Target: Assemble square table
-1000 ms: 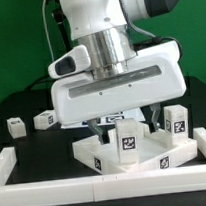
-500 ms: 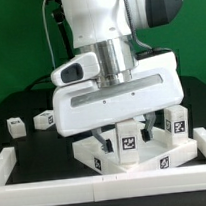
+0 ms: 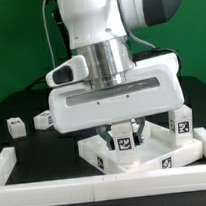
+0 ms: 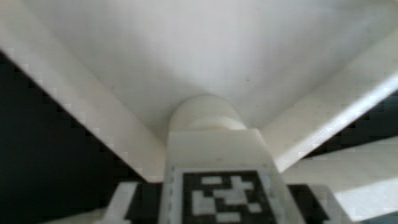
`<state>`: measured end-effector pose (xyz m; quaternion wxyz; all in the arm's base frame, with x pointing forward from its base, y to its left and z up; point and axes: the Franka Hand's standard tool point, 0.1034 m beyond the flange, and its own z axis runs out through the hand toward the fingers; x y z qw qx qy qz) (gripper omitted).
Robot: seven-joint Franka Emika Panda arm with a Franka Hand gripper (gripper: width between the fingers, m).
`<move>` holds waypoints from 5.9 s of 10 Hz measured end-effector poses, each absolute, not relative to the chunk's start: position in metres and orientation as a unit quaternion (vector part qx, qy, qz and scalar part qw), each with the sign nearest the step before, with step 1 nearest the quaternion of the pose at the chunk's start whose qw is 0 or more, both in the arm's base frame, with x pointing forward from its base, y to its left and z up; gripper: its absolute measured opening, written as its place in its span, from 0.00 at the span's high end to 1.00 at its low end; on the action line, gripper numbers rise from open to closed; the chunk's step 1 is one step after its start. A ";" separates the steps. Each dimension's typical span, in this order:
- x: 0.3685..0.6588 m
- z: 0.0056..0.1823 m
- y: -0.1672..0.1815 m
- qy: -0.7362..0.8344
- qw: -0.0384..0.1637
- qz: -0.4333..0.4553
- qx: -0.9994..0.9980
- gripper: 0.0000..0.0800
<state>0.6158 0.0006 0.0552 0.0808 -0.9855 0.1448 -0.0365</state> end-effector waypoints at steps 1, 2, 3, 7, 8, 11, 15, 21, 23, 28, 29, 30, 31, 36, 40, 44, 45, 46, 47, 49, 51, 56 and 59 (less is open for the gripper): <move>0.617 0.055 0.003 0.225 0.083 -0.031 -0.970 0.67; 0.617 0.056 0.001 0.307 0.092 -0.019 -0.947 0.67; 0.617 0.057 0.000 0.372 0.101 -0.006 -0.923 0.67; 0.617 0.057 0.000 0.535 0.114 0.012 -0.837 0.67; 0.616 0.057 0.002 0.586 0.111 0.003 -0.803 0.67; 0.614 0.055 0.006 0.586 0.108 0.000 -0.803 0.56; 0.614 0.062 0.005 0.450 0.105 -0.021 -0.886 0.20; 0.617 0.070 0.014 0.107 0.059 -0.055 -0.991 0.19; 0.623 0.068 0.004 -0.073 0.039 -0.069 -0.994 0.19; 0.623 0.064 0.004 -0.011 0.045 -0.068 -0.997 0.50; 0.623 0.064 0.005 0.028 0.047 -0.067 -0.996 0.64; 0.623 0.064 0.007 0.072 0.050 -0.065 -0.994 0.64; 0.623 0.064 0.012 0.152 0.055 -0.059 -0.985 0.64; 0.619 0.063 0.005 0.473 0.116 -0.016 -0.873 0.64; 0.617 0.062 0.004 0.582 0.118 -0.001 -0.804 0.64; 0.617 0.061 0.005 0.581 0.117 -0.002 -0.805 0.36; 0.617 0.063 0.007 0.548 0.119 -0.014 -0.828 0.36; 0.618 0.067 0.015 0.506 0.112 -0.023 -0.855 0.22; 0.622 0.072 0.018 0.411 0.103 -0.055 -0.904 0.20; 0.621 0.071 0.019 0.330 0.095 -0.067 -0.937 0.19; 0.621 0.071 0.018 0.258 0.087 -0.075 -0.959 0.19; 0.625 0.071 0.018 0.037 0.052 -0.095 -0.993 0.34; 0.624 0.069 0.018 0.118 0.060 -0.089 -0.987 0.64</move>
Offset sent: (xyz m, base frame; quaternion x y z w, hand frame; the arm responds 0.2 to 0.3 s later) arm 0.0132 -0.0011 -0.0044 0.0241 -0.0338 0.3642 0.9304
